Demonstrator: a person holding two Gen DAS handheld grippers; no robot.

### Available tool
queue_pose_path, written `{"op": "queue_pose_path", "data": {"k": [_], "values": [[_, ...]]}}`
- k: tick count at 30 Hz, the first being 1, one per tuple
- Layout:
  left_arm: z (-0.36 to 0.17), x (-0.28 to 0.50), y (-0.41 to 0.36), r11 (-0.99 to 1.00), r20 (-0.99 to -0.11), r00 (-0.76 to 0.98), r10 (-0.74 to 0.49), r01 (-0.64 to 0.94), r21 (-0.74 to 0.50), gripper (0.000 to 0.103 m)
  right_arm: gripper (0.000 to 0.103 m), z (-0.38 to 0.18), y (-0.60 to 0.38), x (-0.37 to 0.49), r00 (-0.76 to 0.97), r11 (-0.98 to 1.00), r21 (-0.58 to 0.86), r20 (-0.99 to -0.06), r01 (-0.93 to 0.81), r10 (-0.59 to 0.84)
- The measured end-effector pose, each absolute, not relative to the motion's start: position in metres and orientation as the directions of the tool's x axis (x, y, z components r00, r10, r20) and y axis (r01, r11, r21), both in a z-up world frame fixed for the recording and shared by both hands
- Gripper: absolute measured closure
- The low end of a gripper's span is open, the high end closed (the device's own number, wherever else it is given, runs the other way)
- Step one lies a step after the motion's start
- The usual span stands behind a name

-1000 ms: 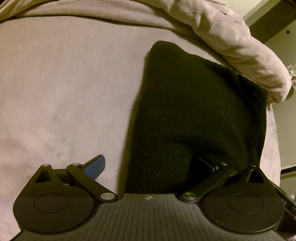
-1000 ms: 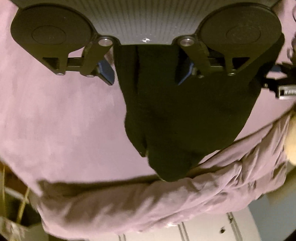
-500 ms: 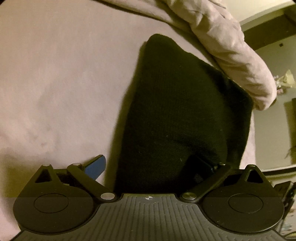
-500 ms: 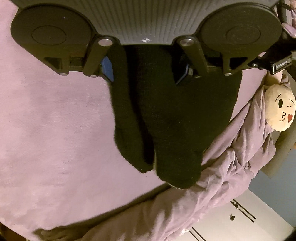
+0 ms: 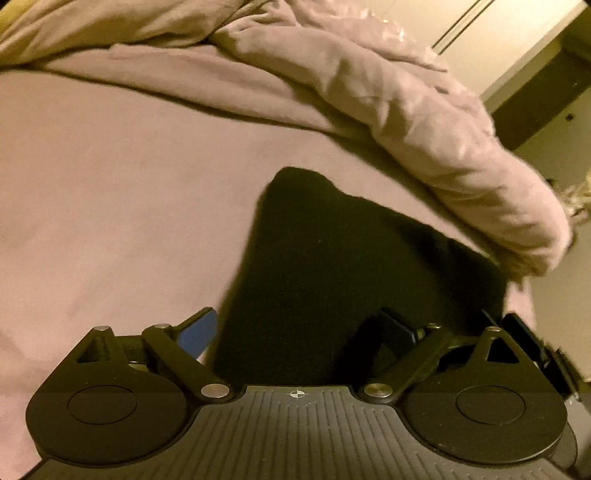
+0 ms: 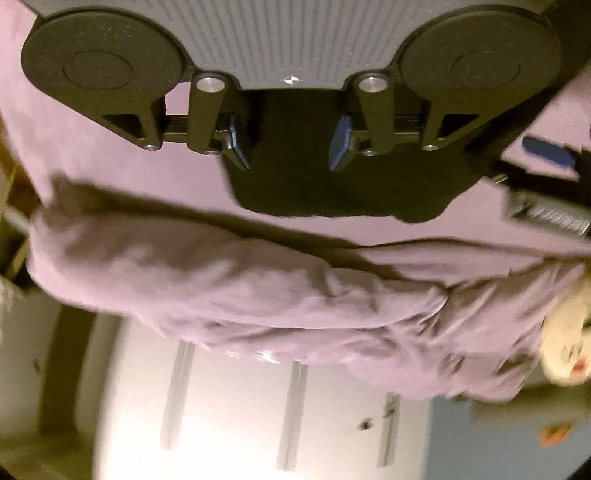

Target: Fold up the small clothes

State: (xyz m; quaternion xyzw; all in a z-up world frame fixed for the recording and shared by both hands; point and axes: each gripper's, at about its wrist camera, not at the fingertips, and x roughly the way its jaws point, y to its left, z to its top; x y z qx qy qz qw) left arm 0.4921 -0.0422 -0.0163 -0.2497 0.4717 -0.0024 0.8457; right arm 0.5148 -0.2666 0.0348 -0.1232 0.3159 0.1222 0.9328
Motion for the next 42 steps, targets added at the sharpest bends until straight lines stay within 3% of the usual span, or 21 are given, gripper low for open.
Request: {"op": "queue_pose_path", "data": {"k": [5,14,16,17,18,19,22,28,31,37,40,42], "values": [[-0.034,0.501,-0.052,0.926,-0.808,0.563,-0.174,-0.187,-0.329,0.0,0.059,-0.009,-0.244,0.546,0.768,0.899,-0.305,-0.638,-0.315,0.052],[-0.046,0.494,-0.056,0.954,-0.766,0.624,-0.156,-0.105,-0.28,0.0,0.059,-0.033,-0.267,0.565,0.761,0.911,-0.267,-0.644,-0.314,0.074],[-0.041,0.484,-0.051,0.951,-0.765,0.624,-0.158,-0.111,-0.288,0.0,0.056,-0.021,-0.268,0.556,0.757,0.921,-0.239,-0.648,-0.308,0.086],[-0.038,0.477,-0.048,0.949,-0.759,0.633,-0.155,-0.119,-0.293,0.0,0.05,-0.011,-0.272,0.542,0.759,0.927,-0.221,-0.644,-0.302,0.094],[-0.035,0.467,-0.045,0.948,-0.754,0.641,-0.147,-0.127,-0.292,0.0,0.036,-0.004,-0.273,0.53,0.764,0.936,-0.201,-0.638,-0.288,0.099],[-0.032,0.456,-0.042,0.95,-0.752,0.645,-0.138,-0.128,-0.284,0.0,0.032,0.003,-0.276,0.516,0.766,0.949,-0.18,-0.636,-0.26,0.09],[-0.027,0.423,-0.035,0.956,-0.75,0.65,-0.118,-0.131,-0.264,0.0,0.032,0.012,-0.289,0.469,0.768,0.972,-0.116,-0.635,-0.203,0.084],[-0.026,0.377,-0.028,0.947,-0.776,0.617,-0.132,-0.154,-0.283,0.0,0.032,0.005,-0.31,0.411,0.729,0.988,-0.124,-0.684,-0.088,-0.021],[-0.02,0.372,-0.023,0.928,-0.781,0.602,-0.166,-0.173,-0.33,0.0,0.032,0.001,-0.317,0.411,0.713,0.991,-0.109,-0.701,-0.083,-0.017],[-0.023,0.359,-0.029,0.932,-0.8,0.575,-0.17,-0.17,-0.32,0.0,0.033,0.018,-0.313,0.411,0.708,0.988,-0.122,-0.706,-0.1,-0.015],[-0.027,0.36,-0.035,0.946,-0.811,0.564,-0.156,-0.153,-0.287,0.0,0.032,0.01,-0.316,0.406,0.654,0.982,-0.144,-0.756,-0.12,-0.031],[-0.033,0.363,-0.041,0.958,-0.822,0.551,-0.145,-0.13,-0.256,0.0,0.026,-0.004,-0.319,0.404,0.624,0.977,-0.156,-0.78,-0.146,-0.031]]}}
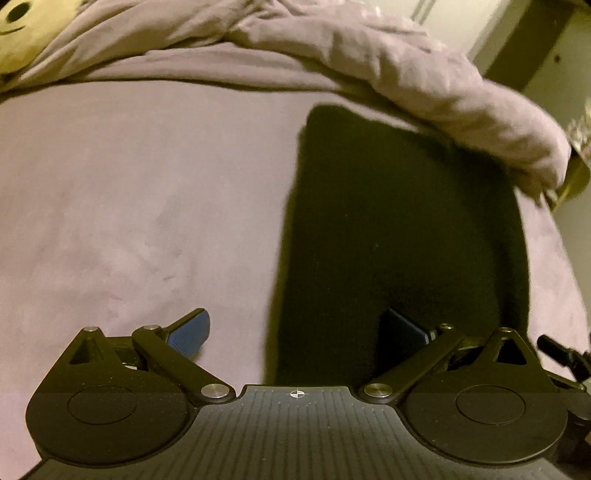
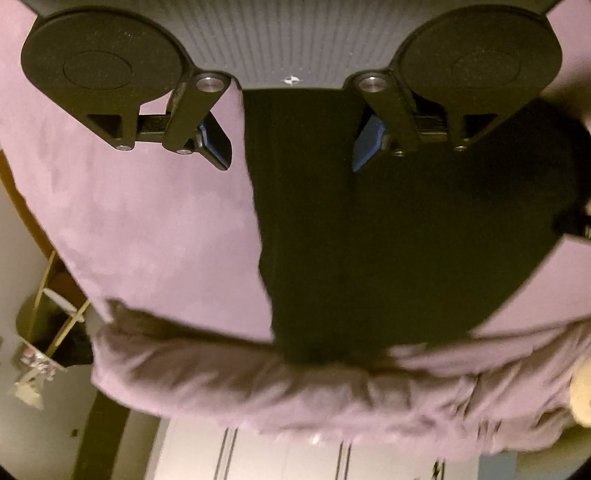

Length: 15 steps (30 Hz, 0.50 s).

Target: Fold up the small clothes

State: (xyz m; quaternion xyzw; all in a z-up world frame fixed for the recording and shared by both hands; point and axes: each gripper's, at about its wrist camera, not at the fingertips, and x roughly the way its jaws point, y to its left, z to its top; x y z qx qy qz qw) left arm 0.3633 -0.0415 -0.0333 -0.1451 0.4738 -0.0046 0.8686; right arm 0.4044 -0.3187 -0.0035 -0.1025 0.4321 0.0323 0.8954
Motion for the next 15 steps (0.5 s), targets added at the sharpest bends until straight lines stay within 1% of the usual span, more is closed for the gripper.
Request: {"op": "queue_pose_path", "data": {"k": [1,2,3,5,6,8,9,10,11,13,14,15], "values": [[-0.036,0.366,-0.044,0.962,-0.827,0.544,-0.139,-0.125,-0.244,0.0,0.025,-0.008,-0.32,0.406,0.618,0.976,-0.156,-0.786,-0.152,-0.029],[-0.038,0.37,-0.047,0.963,-0.831,0.538,-0.141,-0.12,-0.24,0.0,0.019,-0.012,-0.322,0.408,0.611,0.977,-0.149,-0.791,-0.156,-0.023],[-0.039,0.374,-0.048,0.965,-0.832,0.534,-0.147,-0.109,-0.24,0.0,0.011,-0.015,-0.324,0.412,0.603,0.978,-0.14,-0.797,-0.155,-0.018],[-0.04,0.381,-0.048,0.966,-0.842,0.513,-0.166,-0.089,-0.244,0.0,0.005,-0.018,-0.331,0.422,0.578,0.982,-0.117,-0.816,-0.15,-0.009],[-0.039,0.385,-0.044,0.96,-0.848,0.495,-0.19,-0.089,-0.267,0.0,0.005,-0.018,-0.335,0.428,0.556,0.984,-0.09,-0.831,-0.151,0.01],[-0.034,0.39,-0.032,0.943,-0.849,0.467,-0.248,-0.084,-0.322,0.0,0.005,-0.011,-0.349,0.437,0.507,0.993,0.024,-0.858,-0.117,0.081],[-0.031,0.393,-0.025,0.934,-0.847,0.456,-0.275,-0.084,-0.348,0.0,0.008,-0.006,-0.358,0.44,0.497,0.991,0.099,-0.858,-0.09,0.131],[-0.029,0.396,-0.017,0.924,-0.841,0.454,-0.295,-0.087,-0.372,0.0,0.01,0.0,-0.37,0.443,0.501,0.981,0.182,-0.844,-0.065,0.189],[-0.027,0.398,-0.01,0.914,-0.833,0.458,-0.309,-0.097,-0.393,0.0,0.01,0.003,-0.378,0.446,0.508,0.971,0.233,-0.832,-0.047,0.224],[-0.024,0.405,0.0,0.899,-0.822,0.473,-0.318,-0.126,-0.42,0.0,0.013,0.005,-0.392,0.455,0.516,0.951,0.31,-0.816,0.008,0.262],[-0.025,0.411,0.002,0.887,-0.815,0.474,-0.332,-0.136,-0.441,0.0,0.017,0.004,-0.396,0.46,0.514,0.941,0.337,-0.813,0.031,0.274],[-0.027,0.417,0.003,0.874,-0.805,0.475,-0.357,-0.134,-0.467,0.0,0.018,0.001,-0.4,0.467,0.513,0.928,0.37,-0.806,0.046,0.296]]}}
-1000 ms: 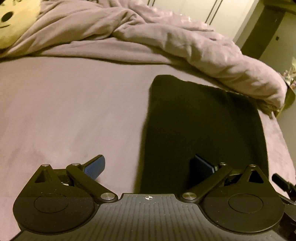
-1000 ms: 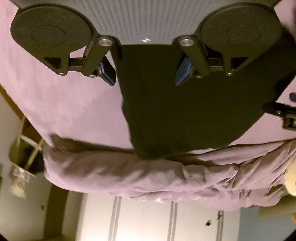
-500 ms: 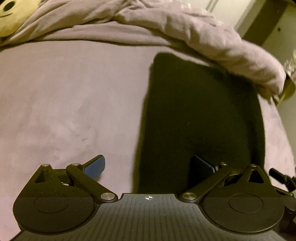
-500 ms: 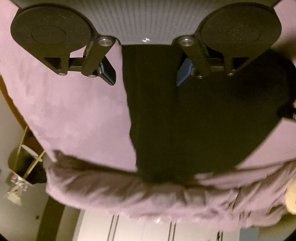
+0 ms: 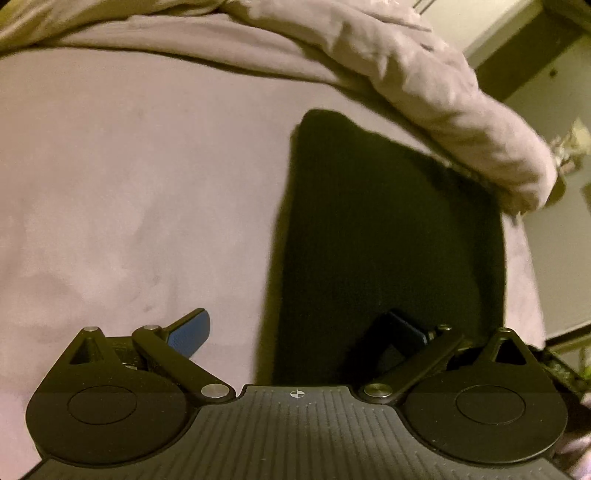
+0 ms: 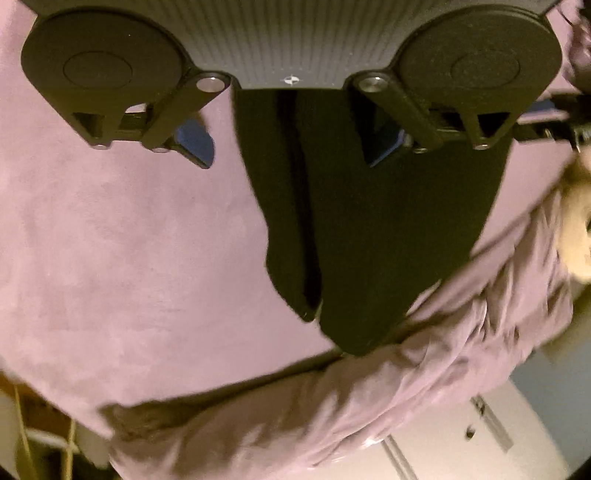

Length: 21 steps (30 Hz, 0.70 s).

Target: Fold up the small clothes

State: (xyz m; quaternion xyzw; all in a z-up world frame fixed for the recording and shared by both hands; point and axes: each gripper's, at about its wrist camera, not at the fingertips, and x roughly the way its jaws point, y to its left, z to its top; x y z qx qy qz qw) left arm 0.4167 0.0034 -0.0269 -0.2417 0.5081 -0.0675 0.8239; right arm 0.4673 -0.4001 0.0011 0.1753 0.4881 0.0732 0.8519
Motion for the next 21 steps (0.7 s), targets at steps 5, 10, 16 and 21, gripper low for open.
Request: {"op": "queue_pose_path", "data": {"k": [5,10,16,21], "values": [[-0.054,0.445,-0.001,0.79,-0.775,0.413,-0.479,-0.182,-0.585,0.0,0.019,-0.027,-0.411,0.498,0.478,0.858,0.5,-0.786,0.12,0.392],[-0.061,0.455,-0.008,0.78,-0.76,0.405,-0.508,-0.159,-0.606,0.0,0.021,-0.041,-0.405,0.511,0.432,0.836,0.541,-0.777,0.086,0.458],[-0.07,0.468,-0.011,0.74,-0.724,0.391,-0.568,-0.141,-0.658,0.008,0.022,-0.046,-0.409,0.521,0.393,0.824,0.563,-0.773,0.064,0.498],[-0.073,0.469,-0.008,0.728,-0.712,0.38,-0.591,-0.131,-0.673,0.007,0.014,-0.046,-0.406,0.525,0.368,0.824,0.564,-0.777,0.049,0.51]]}}
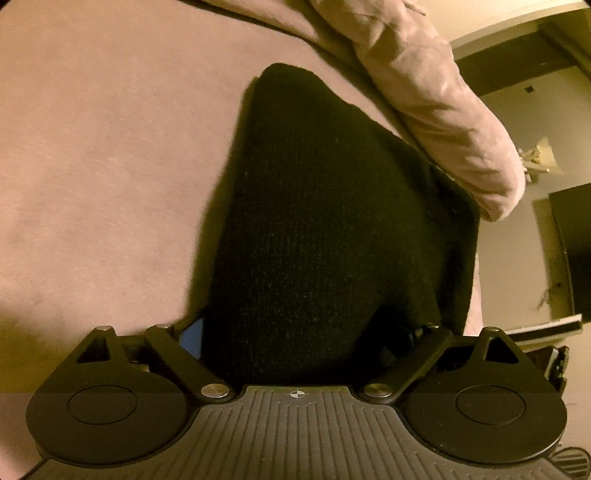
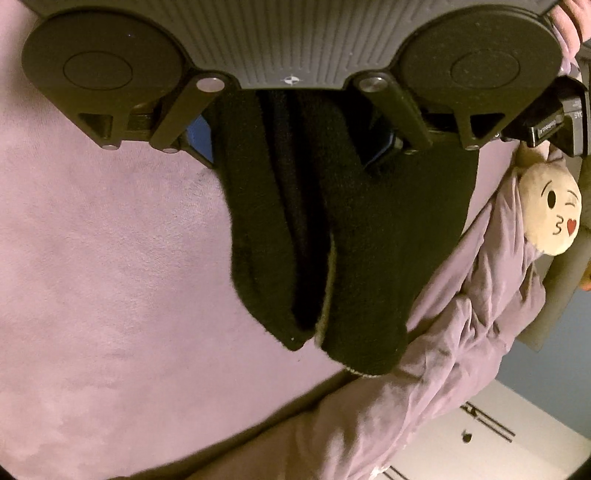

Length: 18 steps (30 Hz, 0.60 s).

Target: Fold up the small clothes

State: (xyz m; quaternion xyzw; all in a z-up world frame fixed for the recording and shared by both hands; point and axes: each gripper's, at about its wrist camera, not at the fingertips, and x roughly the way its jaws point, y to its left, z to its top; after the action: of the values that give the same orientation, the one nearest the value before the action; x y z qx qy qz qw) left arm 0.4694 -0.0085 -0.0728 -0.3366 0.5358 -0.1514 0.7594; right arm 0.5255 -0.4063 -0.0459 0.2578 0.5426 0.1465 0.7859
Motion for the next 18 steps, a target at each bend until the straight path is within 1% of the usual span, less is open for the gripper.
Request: {"op": "queue_pose_path", "data": {"k": [2,4,5,7,8,9,10,12,15,17,18], "values": [[-0.076,0.471,-0.008,0.718,-0.708,0.372,-0.6,-0.139,-0.682,0.006,0.011,-0.049,-0.406,0.527,0.365,0.811,0.582,-0.768,0.056,0.526],[-0.075,0.469,-0.006,0.72,-0.709,0.373,-0.598,-0.138,-0.68,0.006,0.011,-0.049,-0.404,0.528,0.367,0.815,0.577,-0.769,0.048,0.523],[-0.074,0.469,-0.007,0.724,-0.711,0.374,-0.595,-0.134,-0.677,0.007,0.016,-0.049,-0.404,0.526,0.368,0.816,0.577,-0.768,0.045,0.523],[-0.072,0.467,-0.007,0.721,-0.707,0.377,-0.598,-0.132,-0.68,0.011,0.04,-0.045,-0.406,0.523,0.373,0.815,0.579,-0.762,0.027,0.529],[-0.071,0.466,-0.005,0.719,-0.705,0.378,-0.601,-0.131,-0.683,0.013,0.055,-0.043,-0.41,0.522,0.374,0.781,0.625,-0.726,0.008,0.577],[-0.071,0.465,-0.003,0.717,-0.703,0.377,-0.604,-0.13,-0.685,0.015,0.055,-0.042,-0.413,0.521,0.369,0.757,0.653,-0.708,0.015,0.603],[-0.071,0.464,-0.001,0.713,-0.698,0.376,-0.61,-0.125,-0.69,0.015,0.055,-0.042,-0.412,0.522,0.364,0.761,0.649,-0.712,0.014,0.601],[-0.074,0.465,0.002,0.701,-0.69,0.374,-0.62,-0.131,-0.701,0.017,0.05,-0.044,-0.409,0.525,0.354,0.769,0.639,-0.721,0.004,0.596],[-0.078,0.466,0.004,0.675,-0.679,0.373,-0.632,-0.165,-0.719,0.018,0.047,-0.052,-0.407,0.531,0.354,0.754,0.656,-0.715,0.04,0.603],[-0.076,0.467,0.002,0.68,-0.68,0.375,-0.63,-0.156,-0.716,0.021,0.047,-0.055,-0.406,0.53,0.365,0.748,0.662,-0.709,0.051,0.603],[-0.075,0.465,0.003,0.682,-0.677,0.379,-0.631,-0.143,-0.717,0.024,0.051,-0.054,-0.406,0.529,0.369,0.743,0.667,-0.706,0.058,0.605]]}}
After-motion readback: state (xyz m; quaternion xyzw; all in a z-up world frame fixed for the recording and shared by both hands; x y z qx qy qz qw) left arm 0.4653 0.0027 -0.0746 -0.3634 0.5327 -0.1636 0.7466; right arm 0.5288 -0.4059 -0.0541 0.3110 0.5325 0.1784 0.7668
